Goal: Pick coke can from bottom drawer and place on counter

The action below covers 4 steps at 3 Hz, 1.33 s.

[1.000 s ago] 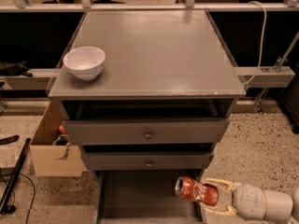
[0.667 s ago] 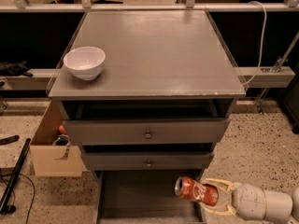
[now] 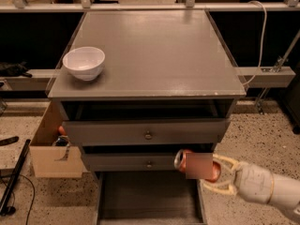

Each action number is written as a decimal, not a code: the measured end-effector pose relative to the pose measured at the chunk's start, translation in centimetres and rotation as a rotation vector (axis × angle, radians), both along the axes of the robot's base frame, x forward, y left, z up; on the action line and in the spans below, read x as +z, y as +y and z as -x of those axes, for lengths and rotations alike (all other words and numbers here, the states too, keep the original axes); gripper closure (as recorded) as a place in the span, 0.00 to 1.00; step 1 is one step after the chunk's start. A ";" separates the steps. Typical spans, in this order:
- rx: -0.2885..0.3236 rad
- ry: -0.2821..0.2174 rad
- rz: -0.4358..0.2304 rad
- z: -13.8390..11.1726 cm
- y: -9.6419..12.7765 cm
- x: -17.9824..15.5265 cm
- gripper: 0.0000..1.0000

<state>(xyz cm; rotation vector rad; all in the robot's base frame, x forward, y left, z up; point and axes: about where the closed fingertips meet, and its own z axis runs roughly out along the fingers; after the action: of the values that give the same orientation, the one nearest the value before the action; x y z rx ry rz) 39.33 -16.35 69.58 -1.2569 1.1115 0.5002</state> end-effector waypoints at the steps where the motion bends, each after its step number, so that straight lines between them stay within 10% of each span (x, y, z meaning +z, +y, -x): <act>1: -0.058 -0.079 0.024 -6.0 -0.1 7.7 1.00; 2: -0.096 -0.136 0.008 -11.8 -1.3 12.5 1.00; 4: -0.105 -0.161 0.007 -12.5 -1.7 13.7 1.00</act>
Offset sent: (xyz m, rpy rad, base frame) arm 0.1951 -0.0389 0.1790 0.0261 -0.2043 -0.1577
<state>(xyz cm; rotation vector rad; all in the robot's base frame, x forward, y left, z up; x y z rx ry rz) 51.87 -18.05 83.28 -1.2154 1.0377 0.3107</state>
